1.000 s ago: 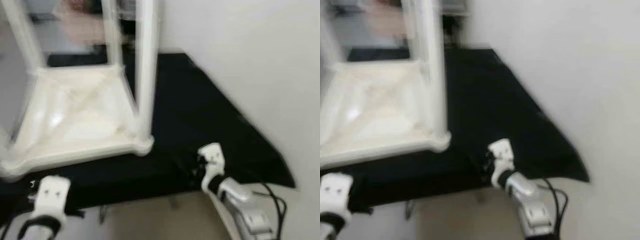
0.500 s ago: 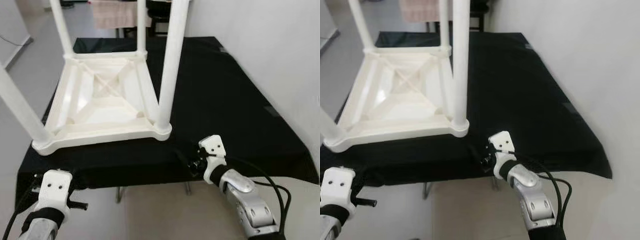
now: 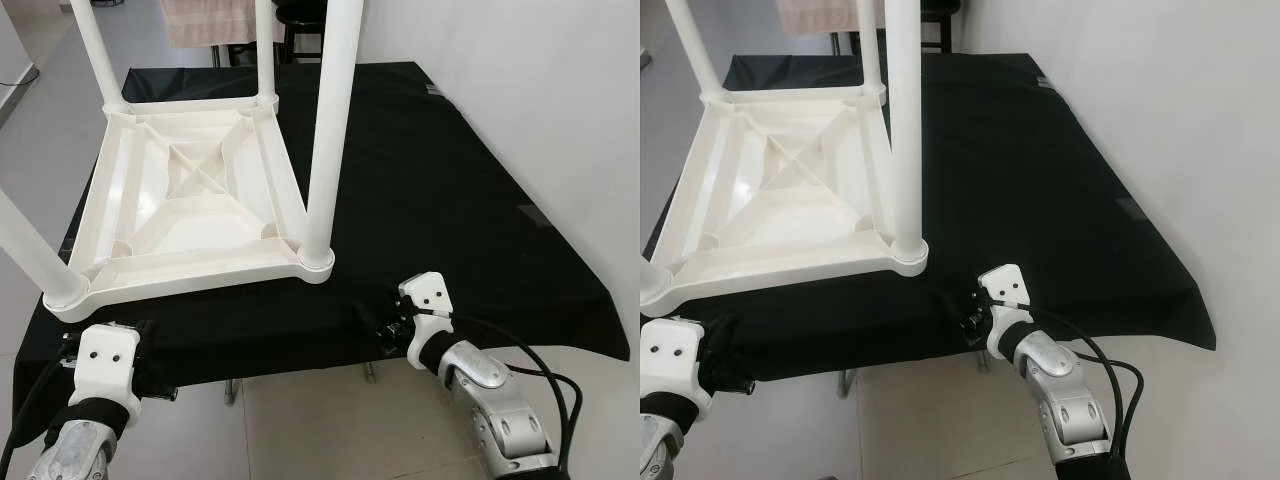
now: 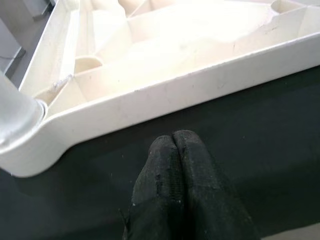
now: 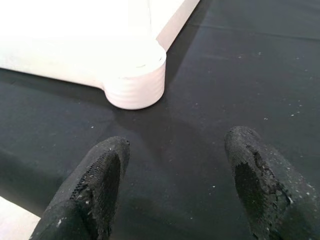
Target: Building children table
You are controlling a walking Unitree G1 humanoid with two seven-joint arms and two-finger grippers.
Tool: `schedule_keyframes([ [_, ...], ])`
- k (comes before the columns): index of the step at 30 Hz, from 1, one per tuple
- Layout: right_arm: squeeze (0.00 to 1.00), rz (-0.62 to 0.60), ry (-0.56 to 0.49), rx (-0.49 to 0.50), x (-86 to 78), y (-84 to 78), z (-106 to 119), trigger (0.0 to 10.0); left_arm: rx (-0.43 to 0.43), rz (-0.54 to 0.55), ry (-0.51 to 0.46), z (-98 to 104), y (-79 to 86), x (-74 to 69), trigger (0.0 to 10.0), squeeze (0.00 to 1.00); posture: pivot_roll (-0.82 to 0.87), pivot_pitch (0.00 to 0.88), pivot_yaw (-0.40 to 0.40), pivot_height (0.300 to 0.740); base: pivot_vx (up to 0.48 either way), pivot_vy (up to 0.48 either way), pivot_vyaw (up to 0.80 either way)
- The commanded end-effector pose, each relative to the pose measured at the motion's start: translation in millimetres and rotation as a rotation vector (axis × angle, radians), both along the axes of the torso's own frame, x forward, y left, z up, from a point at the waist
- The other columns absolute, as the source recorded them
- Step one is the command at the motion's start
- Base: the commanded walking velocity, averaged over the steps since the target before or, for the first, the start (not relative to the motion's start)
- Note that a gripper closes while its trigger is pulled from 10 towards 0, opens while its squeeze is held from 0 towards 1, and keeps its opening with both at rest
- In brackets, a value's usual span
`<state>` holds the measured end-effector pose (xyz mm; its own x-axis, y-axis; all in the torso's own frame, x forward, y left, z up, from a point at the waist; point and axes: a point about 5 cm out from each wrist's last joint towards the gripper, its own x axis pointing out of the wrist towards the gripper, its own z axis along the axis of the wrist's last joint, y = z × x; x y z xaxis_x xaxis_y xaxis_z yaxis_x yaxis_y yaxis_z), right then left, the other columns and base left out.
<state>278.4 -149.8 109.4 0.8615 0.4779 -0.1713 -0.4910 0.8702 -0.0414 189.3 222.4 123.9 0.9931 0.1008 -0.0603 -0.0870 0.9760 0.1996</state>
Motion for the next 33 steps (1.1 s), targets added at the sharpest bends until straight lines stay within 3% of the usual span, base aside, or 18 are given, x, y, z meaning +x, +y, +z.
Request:
schedule_keyframes([
  [1, 0.0, -0.004, 0.004, 0.017, 1.5, 0.9, 0.1, 10.0, -0.012, 0.029, 0.033, -6.3, 3.6, -2.5, 10.0, 0.0, 0.08, 0.079, -0.055, 0.74, 0.0, 0.446, 0.0],
  [7, 0.0, -0.002, 0.003, 0.021, 2.8, 2.0, -0.2, 10.0, 0.009, 0.029, 0.024, -6.9, 3.8, -1.7, 10.0, 0.0, 0.08, 0.078, -0.055, 0.74, 0.0, 0.448, 0.0],
  [23, 0.0, 0.0, -0.001, 0.032, 3.6, 3.8, -0.5, 10.0, 0.021, -0.038, 0.008, -5.2, -7.9, 6.6, 10.0, 0.0, 0.08, 0.067, -0.055, 0.74, 0.0, 0.0, 0.0],
  [24, 0.0, 0.005, -0.002, 0.035, 4.5, 4.6, -0.7, 10.0, -0.023, -0.087, -0.051, 4.3, -11.6, 14.3, 10.0, 1.0, 0.08, 0.054, -0.064, 0.74, 0.0, 0.0, 0.0],
  [27, 0.0, 0.017, -0.002, 0.039, 5.9, 6.3, -1.0, 10.0, -0.082, -0.158, -0.168, 24.5, -17.7, 30.0, 10.0, 1.0, 0.08, 0.048, -0.065, 0.74, 0.0, 0.0, 0.0],
  [33, 0.0, 0.023, -0.001, 0.039, 6.6, 6.8, -1.4, 10.0, -0.08, -0.162, -0.208, 31.9, -19.6, 40.1, 10.0, 1.0, 0.08, 0.047, -0.064, 0.74, 0.0, 0.0, 0.0],
])
